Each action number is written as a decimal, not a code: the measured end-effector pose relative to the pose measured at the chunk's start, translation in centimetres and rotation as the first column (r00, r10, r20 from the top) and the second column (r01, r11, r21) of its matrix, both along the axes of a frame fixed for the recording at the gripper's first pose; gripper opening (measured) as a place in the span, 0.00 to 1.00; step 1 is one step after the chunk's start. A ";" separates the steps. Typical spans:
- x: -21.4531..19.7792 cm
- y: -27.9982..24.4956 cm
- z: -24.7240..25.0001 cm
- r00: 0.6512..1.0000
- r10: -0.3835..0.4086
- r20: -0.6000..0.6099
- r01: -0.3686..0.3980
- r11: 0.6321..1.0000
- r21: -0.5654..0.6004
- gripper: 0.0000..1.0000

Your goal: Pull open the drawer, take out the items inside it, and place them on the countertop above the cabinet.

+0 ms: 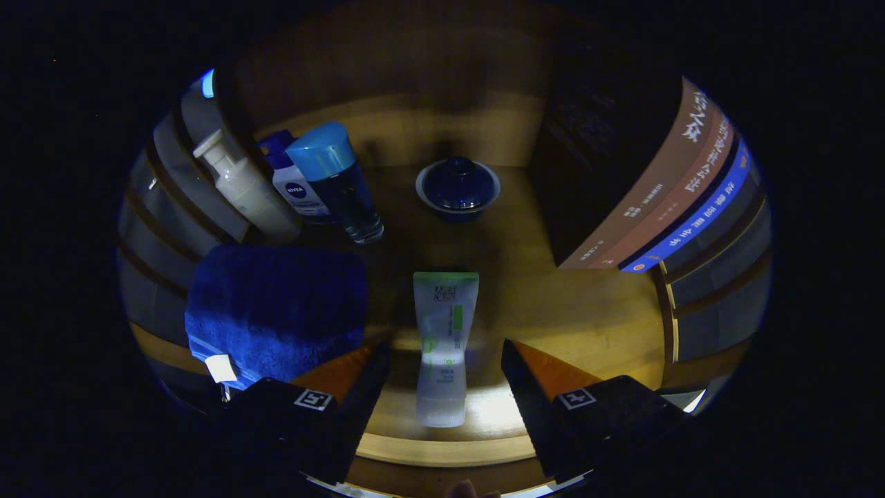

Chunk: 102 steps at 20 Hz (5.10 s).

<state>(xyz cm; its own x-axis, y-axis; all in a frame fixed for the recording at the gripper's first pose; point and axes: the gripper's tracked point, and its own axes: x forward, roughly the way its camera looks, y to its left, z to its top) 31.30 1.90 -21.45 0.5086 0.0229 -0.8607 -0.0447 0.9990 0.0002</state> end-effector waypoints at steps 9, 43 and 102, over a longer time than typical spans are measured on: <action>-5.5 5.9 3.8 0.978 -0.002 0.209 -0.033 0.986 0.163 1.00; -28.3 -0.3 -2.2 0.484 -0.040 0.874 0.028 0.999 0.030 1.00; -20.4 1.4 8.8 0.592 -0.064 0.803 0.065 0.997 0.032 1.00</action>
